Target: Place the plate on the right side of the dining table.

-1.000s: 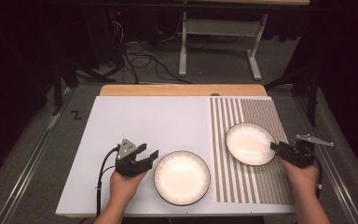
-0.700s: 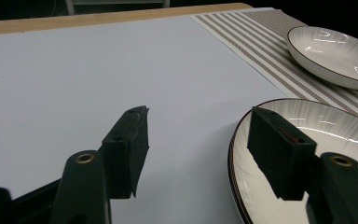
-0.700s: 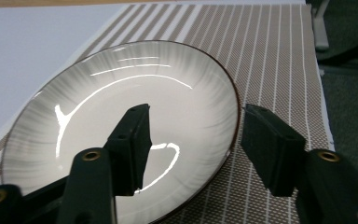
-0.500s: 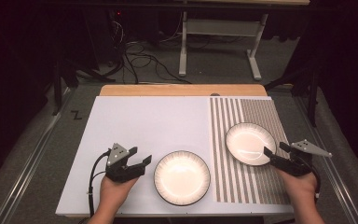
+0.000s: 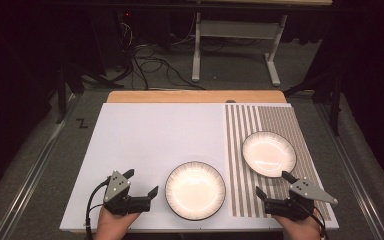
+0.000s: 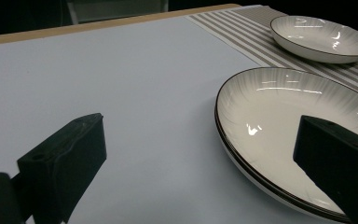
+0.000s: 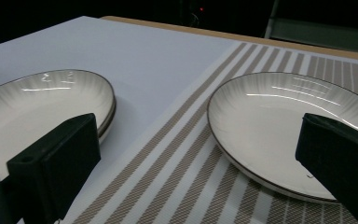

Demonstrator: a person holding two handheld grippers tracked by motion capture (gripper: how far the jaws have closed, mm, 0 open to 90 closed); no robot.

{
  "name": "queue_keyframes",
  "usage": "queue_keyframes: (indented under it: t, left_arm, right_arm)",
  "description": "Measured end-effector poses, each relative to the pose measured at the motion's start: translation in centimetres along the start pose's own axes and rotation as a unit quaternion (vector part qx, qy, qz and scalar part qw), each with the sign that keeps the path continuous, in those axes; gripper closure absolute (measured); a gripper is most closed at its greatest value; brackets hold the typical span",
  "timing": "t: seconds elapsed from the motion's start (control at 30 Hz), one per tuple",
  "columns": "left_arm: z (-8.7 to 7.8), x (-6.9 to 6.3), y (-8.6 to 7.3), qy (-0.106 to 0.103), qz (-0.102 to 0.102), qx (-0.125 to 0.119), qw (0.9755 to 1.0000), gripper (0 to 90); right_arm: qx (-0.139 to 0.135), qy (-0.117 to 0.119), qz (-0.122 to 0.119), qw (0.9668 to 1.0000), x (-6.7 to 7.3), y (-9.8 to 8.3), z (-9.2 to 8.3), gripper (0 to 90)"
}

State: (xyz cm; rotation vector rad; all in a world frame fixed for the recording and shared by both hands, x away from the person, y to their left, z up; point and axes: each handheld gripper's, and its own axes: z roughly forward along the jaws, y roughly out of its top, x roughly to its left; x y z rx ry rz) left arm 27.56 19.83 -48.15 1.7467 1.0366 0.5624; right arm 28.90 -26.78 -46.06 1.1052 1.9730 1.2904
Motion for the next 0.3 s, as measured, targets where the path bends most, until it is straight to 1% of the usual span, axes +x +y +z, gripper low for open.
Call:
queue_keyframes:
  t: [0.1,0.13,0.17,0.23,0.27,0.3]
  left_arm:
    - [-0.40,-0.18,-0.23,-0.001,0.002,0.000,1.0000,3.0]
    - [-0.48,-0.15,-0.31,-0.002,0.001,0.001,1.0000,3.0]
    - [-0.49,-0.12,-0.39,-0.001,-0.003,-0.001,1.0000,3.1]
    - [-0.50,0.09,-0.47,0.002,-0.004,0.002,1.0000,3.2]
    - [-0.46,0.19,-0.50,0.004,-0.005,0.003,1.0000,3.3]
    - [-0.43,0.23,-0.51,0.005,-0.006,0.003,1.0000,3.3]
  right_arm:
    - [-0.003,0.005,-0.016,0.9999,1.00,-0.24,-0.13,0.3]
    - [-0.001,0.006,-0.015,0.9999,1.13,-0.31,-0.08,0.3]
    - [-0.001,0.009,-0.018,0.9998,1.12,-0.37,0.10,0.3]
    - [0.004,0.009,-0.014,0.9999,1.07,-0.53,0.39,0.3]
    - [0.005,0.009,-0.017,0.9998,0.95,-0.58,0.56,0.3]
    - [0.009,0.011,-0.016,0.9998,0.87,-0.66,0.74,0.3]
